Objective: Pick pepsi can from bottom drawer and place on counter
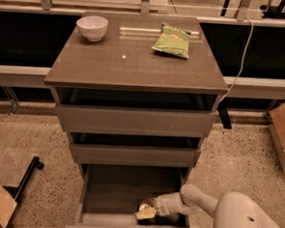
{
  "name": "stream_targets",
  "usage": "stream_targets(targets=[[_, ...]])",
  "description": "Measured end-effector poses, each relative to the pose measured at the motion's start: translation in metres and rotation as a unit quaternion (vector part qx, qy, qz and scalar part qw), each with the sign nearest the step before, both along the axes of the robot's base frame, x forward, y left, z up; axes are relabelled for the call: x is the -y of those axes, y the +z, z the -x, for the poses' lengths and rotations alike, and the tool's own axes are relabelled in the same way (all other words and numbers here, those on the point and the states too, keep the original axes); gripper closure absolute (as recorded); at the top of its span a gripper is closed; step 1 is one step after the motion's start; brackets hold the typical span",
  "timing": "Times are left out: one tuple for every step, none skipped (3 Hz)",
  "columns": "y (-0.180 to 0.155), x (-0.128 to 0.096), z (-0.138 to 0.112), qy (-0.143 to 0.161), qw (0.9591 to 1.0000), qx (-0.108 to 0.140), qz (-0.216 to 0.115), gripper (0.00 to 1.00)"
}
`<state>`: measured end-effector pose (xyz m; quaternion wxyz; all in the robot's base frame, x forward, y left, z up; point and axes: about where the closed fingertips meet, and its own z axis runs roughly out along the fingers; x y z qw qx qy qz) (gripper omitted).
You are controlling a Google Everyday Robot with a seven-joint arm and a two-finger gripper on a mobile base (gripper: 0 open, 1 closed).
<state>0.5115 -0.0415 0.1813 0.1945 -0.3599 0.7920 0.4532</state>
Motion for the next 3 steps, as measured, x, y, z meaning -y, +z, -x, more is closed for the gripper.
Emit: stream_targets(targets=[[-0.001,0.000,0.001,-0.004,1.0000,-0.002,-0.003,0.69],[0.020,0.003,-0.003,-0.016,0.9996,0.020,-0.014,0.98],[0.057,0.008,-0.008,-0.018,0.9983,0.052,-0.021,1.00]])
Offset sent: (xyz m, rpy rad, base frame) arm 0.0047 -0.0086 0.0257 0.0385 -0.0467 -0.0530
